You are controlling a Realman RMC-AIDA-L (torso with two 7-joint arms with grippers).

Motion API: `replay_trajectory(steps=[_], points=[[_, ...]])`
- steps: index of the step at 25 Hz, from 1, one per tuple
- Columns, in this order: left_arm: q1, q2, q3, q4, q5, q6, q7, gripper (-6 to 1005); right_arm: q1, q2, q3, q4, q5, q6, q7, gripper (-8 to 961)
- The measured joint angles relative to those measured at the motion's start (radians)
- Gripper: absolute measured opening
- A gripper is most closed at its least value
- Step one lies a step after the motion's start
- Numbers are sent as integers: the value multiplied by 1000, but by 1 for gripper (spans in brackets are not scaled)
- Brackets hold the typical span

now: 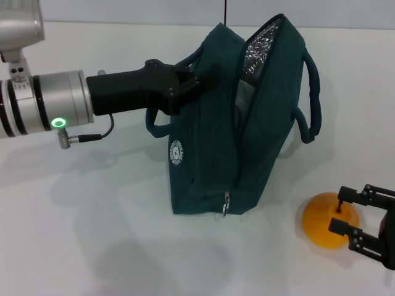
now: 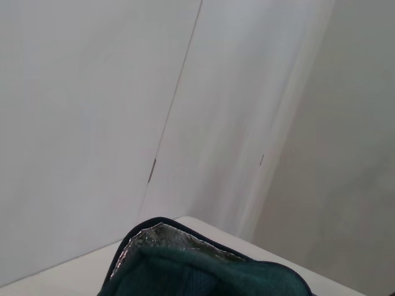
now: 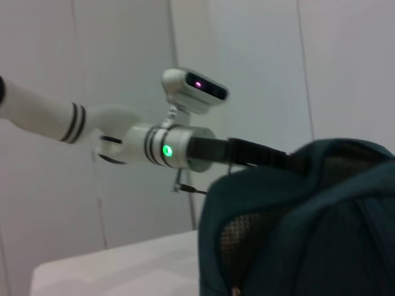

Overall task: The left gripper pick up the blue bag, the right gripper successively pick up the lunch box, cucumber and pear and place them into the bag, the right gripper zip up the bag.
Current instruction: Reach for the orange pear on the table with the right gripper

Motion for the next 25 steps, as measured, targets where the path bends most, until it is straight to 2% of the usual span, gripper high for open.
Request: replay_trajectory(steps=[3, 9, 14, 23, 25], points=[[0, 0, 0, -2, 0, 1, 6, 39, 14, 2, 0, 13, 1, 30, -1, 628], [-8, 0, -1, -25, 0, -1, 32, 39, 28, 6, -3, 17, 2, 59, -2, 402], [-8, 0, -2, -26, -3, -1, 43, 39, 36, 6, -3, 18, 2, 65, -3, 407], [-3, 0, -6, -26, -5, -2, 46, 39, 33, 5, -2, 19, 2, 80, -55, 266], [-6, 0, -5, -31, -4, -2, 48, 39, 36, 5, -2, 21, 2, 85, -55, 183]])
